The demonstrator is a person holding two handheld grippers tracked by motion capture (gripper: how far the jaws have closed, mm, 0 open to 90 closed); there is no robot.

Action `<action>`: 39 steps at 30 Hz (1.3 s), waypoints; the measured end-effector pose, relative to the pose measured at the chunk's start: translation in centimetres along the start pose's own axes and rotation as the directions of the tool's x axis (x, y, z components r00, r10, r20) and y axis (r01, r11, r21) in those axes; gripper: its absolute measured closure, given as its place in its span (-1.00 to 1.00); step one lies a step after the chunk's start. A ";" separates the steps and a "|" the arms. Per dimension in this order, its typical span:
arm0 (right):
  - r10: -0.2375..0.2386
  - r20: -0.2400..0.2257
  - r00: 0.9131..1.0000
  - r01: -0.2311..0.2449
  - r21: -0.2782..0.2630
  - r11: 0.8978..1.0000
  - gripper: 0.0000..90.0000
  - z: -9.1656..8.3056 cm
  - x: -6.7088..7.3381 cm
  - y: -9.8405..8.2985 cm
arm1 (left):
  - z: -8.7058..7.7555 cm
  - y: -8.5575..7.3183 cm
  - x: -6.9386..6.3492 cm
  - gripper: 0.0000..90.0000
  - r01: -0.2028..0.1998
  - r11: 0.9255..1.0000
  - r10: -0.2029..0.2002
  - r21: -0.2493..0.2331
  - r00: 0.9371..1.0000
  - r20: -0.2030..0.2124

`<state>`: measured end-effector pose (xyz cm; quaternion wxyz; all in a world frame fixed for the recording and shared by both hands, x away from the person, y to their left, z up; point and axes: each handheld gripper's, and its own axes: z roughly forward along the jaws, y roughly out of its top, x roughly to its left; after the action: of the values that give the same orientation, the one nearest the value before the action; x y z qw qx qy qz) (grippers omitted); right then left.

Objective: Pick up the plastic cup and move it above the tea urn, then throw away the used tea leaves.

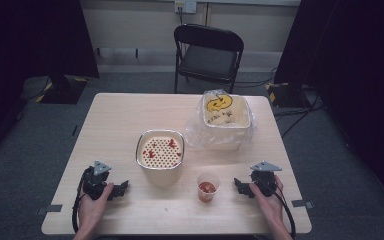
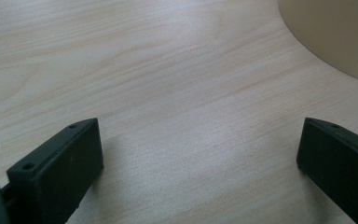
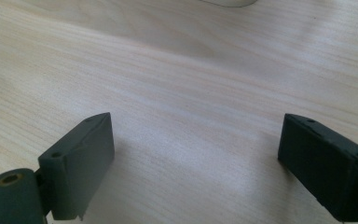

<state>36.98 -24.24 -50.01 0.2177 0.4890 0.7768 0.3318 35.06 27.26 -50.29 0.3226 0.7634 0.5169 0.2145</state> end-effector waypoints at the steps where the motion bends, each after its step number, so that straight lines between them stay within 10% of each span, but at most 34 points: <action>1: 0.001 -0.001 1.000 -0.001 0.001 1.000 -0.78 0.0 0.0 0.0 | 0.0 0.0 0.0 -1.00 0.000 1.000 0.000 0.000 1.000 0.001; 8: -0.007 -0.009 1.000 0.007 0.006 1.000 -0.63 -0.4 0.1 0.0 | 0.0 0.0 0.0 -1.00 -0.004 1.000 0.004 0.002 1.000 0.002; 22: -0.081 -0.215 0.973 0.083 0.001 0.997 -0.59 -2.6 3.5 -0.1 | 0.0 0.0 0.0 -1.00 0.001 1.000 -0.001 0.000 1.000 0.002; 27: -0.126 -0.274 0.954 0.130 -0.003 0.992 -0.59 -2.6 5.3 0.2 | 0.0 0.0 0.0 -1.00 0.003 1.000 -0.003 0.000 1.000 0.002; 33: -0.197 -0.370 0.908 0.199 -0.033 0.979 -0.56 -2.6 7.4 0.4 | 0.0 0.0 0.1 -1.00 -0.006 1.000 0.006 0.003 1.000 0.002; 39: -0.220 -0.393 0.893 0.204 -0.082 0.975 -0.56 -2.5 8.8 1.0 | 0.0 0.0 0.0 -1.00 -0.006 1.000 0.006 0.002 1.000 0.002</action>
<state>32.15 -16.80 -47.68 0.0989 0.3189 0.8468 0.4140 35.06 27.31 -50.29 0.3217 0.7654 0.5146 0.2141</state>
